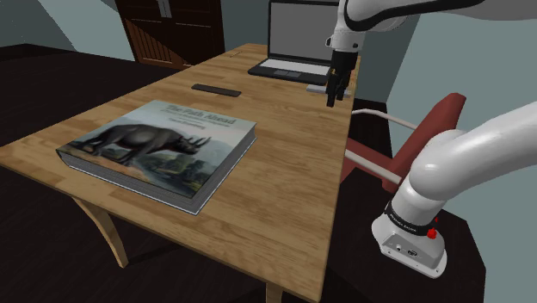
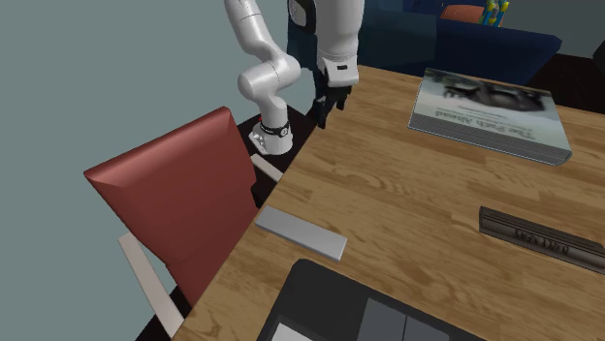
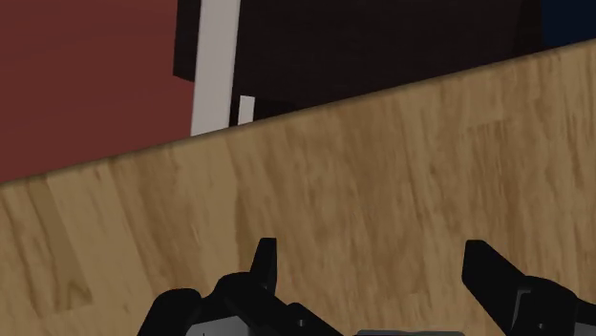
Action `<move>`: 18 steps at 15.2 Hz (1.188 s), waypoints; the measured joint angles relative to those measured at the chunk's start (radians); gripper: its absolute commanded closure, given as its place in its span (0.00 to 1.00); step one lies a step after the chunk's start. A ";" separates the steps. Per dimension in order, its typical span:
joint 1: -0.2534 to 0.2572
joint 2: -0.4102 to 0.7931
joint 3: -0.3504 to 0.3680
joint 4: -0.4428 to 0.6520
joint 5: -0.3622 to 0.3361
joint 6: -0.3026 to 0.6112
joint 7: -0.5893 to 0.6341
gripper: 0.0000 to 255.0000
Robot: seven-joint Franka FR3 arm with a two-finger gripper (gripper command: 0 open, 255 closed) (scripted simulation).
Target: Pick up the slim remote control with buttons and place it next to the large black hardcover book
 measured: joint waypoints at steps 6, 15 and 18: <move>-0.033 0.153 -0.086 0.079 -0.057 0.093 -0.118 0.00; -0.069 0.413 -0.204 0.284 -0.071 0.183 -0.300 0.00; -0.083 0.517 -0.238 0.379 -0.051 0.202 -0.366 0.00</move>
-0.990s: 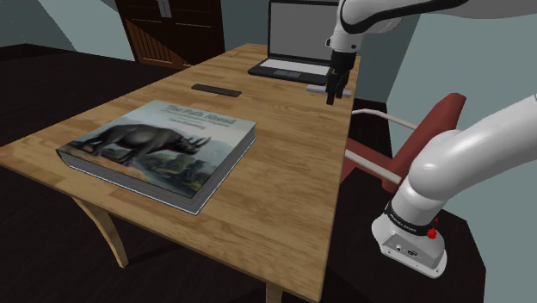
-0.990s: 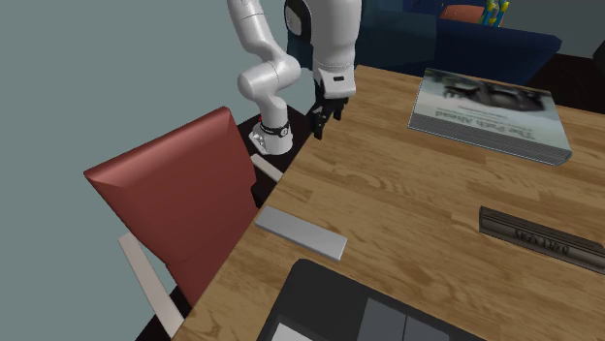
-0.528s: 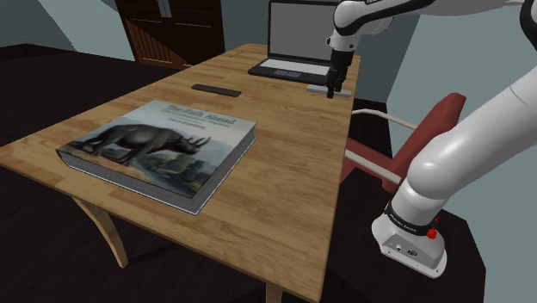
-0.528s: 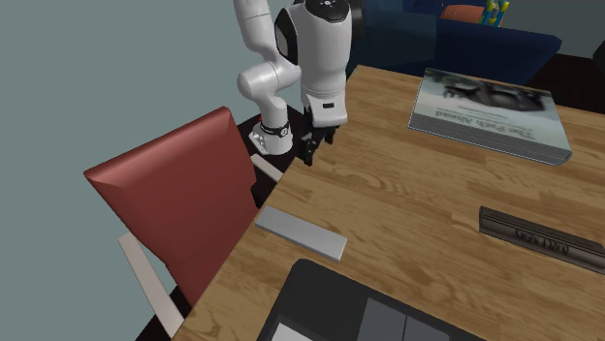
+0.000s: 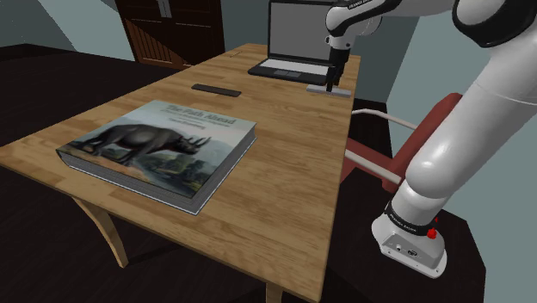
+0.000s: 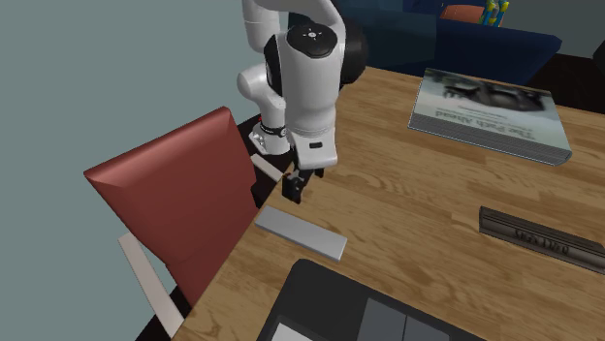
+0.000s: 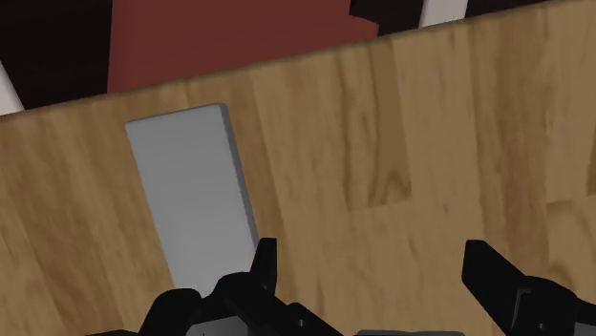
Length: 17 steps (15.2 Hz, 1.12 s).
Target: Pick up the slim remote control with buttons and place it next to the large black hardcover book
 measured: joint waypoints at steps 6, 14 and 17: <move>-0.044 0.206 -0.045 0.203 0.064 0.018 -0.123 0.00; -0.056 0.258 -0.048 0.172 0.086 0.101 -0.149 0.00; -0.055 0.262 -0.047 0.167 0.088 0.110 -0.149 0.00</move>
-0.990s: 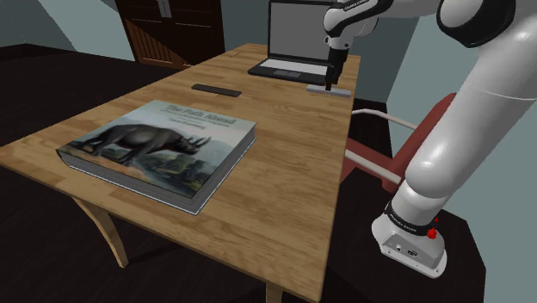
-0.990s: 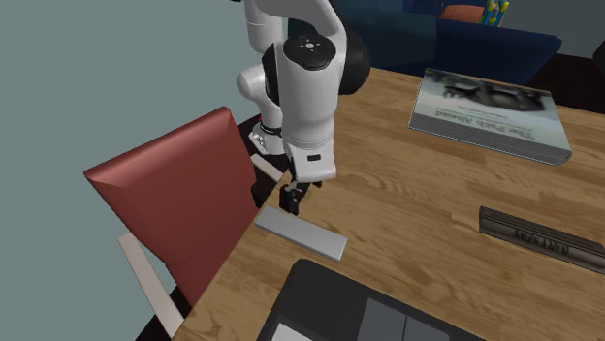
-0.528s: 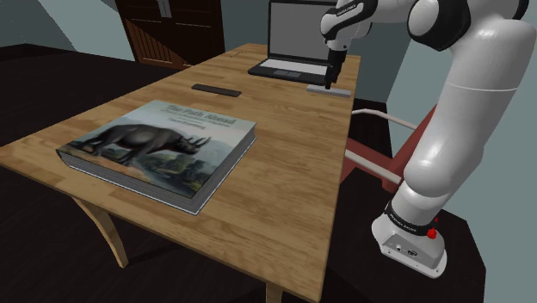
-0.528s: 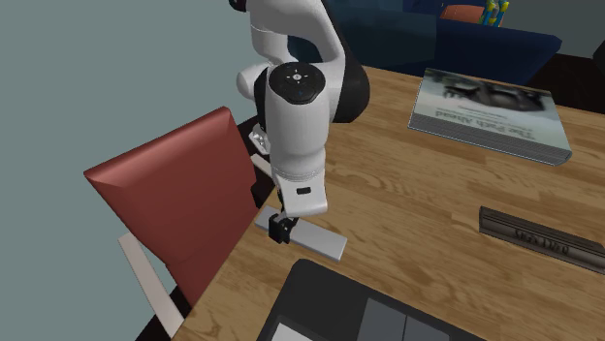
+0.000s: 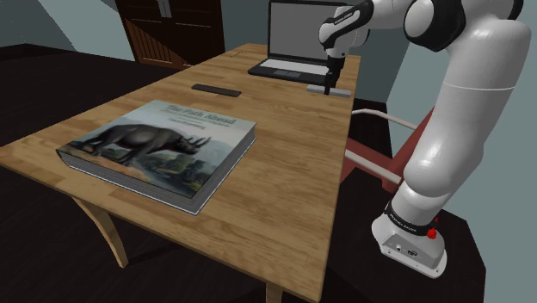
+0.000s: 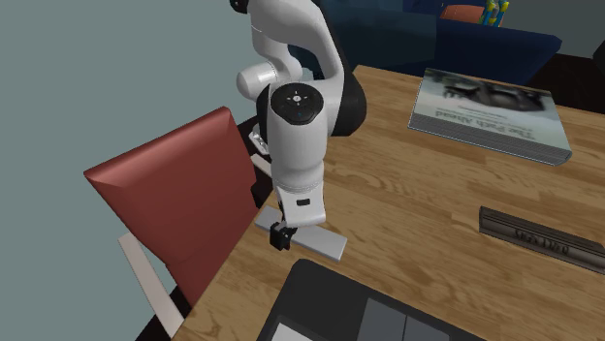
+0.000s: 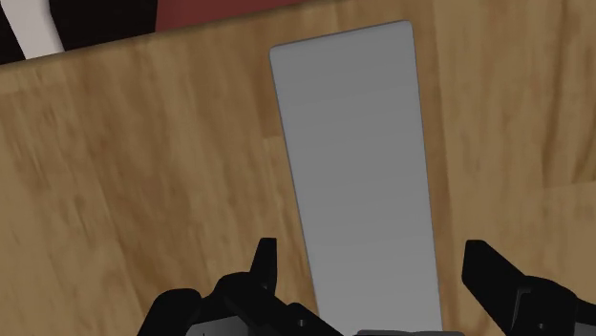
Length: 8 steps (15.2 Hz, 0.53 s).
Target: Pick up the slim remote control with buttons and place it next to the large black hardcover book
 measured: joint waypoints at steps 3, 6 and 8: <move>0.000 0.000 0.000 -0.001 0.000 0.001 0.000 0.00; 0.000 0.000 0.000 0.000 0.000 0.001 0.000 1.00; 0.000 0.000 0.000 0.000 0.000 0.001 0.000 1.00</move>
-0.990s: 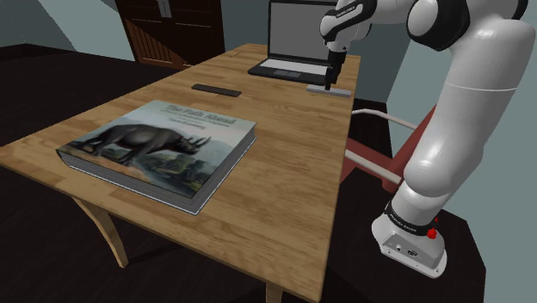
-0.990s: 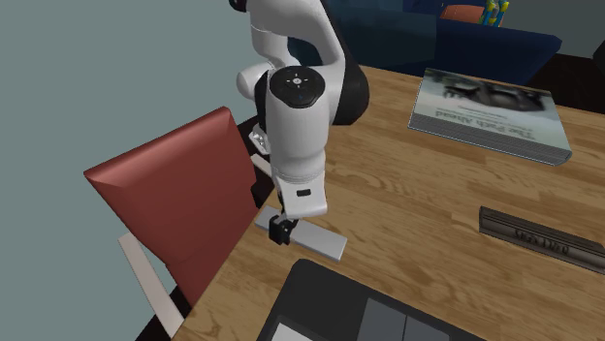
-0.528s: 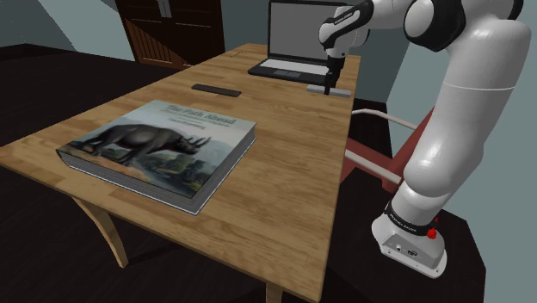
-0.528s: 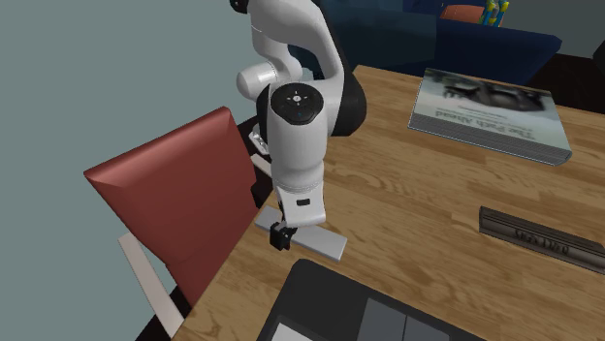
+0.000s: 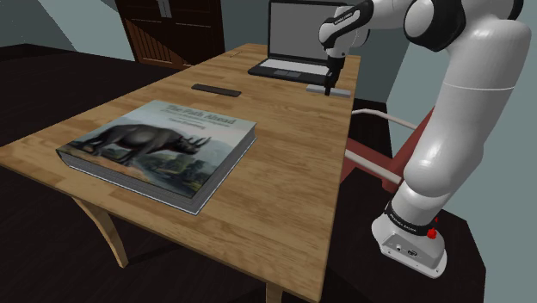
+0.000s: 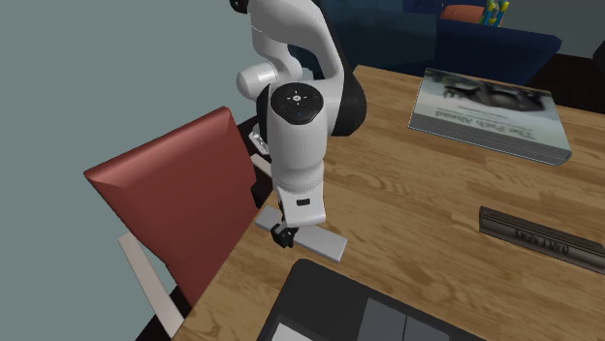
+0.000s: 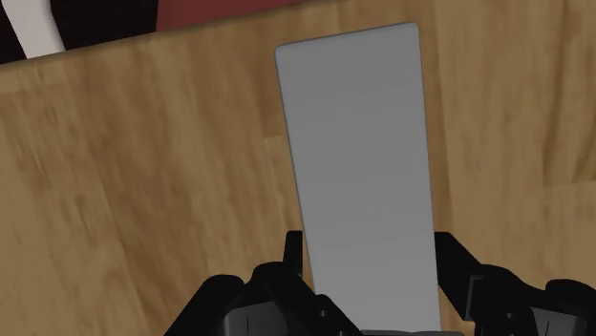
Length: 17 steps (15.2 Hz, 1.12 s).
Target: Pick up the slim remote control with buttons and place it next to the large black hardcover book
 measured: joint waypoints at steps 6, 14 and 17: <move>0.000 0.000 0.000 0.001 0.000 0.000 0.000 1.00; 0.002 -0.022 -0.002 0.067 -0.011 -0.089 0.008 1.00; 0.002 -0.026 -0.003 0.103 -0.013 -0.128 0.009 1.00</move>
